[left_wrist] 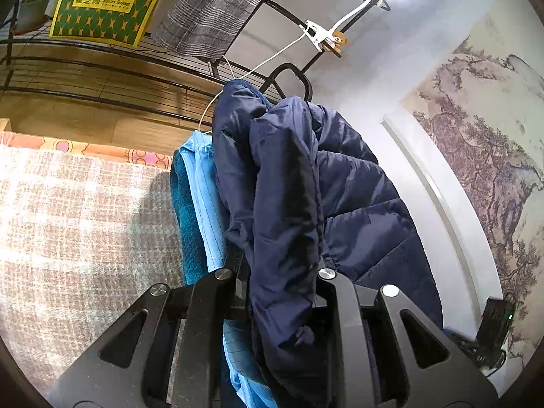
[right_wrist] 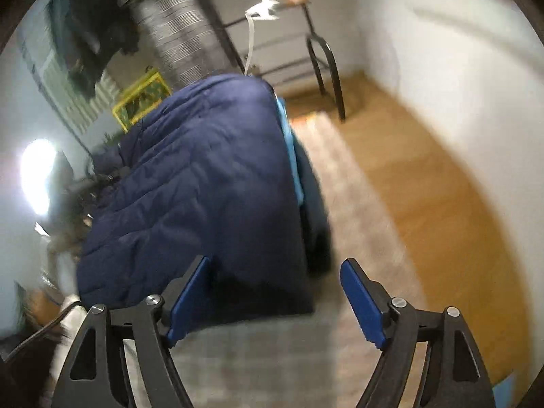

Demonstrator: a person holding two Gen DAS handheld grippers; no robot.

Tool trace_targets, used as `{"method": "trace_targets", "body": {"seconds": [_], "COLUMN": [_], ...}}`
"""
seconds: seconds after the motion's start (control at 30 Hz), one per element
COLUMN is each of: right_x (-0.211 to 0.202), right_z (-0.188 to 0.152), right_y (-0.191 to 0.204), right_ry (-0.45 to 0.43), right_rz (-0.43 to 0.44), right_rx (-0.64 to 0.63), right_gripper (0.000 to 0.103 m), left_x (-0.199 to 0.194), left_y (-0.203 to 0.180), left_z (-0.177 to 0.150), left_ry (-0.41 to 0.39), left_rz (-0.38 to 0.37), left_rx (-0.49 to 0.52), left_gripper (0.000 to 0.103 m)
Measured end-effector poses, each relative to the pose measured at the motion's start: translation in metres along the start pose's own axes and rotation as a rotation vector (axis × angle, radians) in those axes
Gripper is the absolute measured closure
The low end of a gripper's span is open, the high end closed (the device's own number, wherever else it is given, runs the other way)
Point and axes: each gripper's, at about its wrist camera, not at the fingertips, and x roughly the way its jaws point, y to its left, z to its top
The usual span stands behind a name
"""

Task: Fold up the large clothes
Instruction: 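Lower the navy jacket onto the clothes stack and open both grippers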

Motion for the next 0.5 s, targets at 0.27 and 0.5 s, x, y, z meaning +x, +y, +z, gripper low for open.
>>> {"method": "trace_targets", "body": {"seconds": [0.27, 0.5], "right_x": [0.021, 0.009], "right_z": [0.015, 0.002], "right_y": [0.01, 0.02], "right_ry": [-0.064, -0.069], "right_rz": [-0.016, 0.023], "right_rx": [0.004, 0.021], "right_gripper": [0.073, 0.076], "left_x": [0.013, -0.012], "left_y": [0.004, 0.001], "left_z": [0.011, 0.029], "left_ry": [0.007, -0.036], "left_rz": [0.049, 0.124], "left_rx": [0.01, 0.04], "left_gripper": [0.075, 0.062]}}
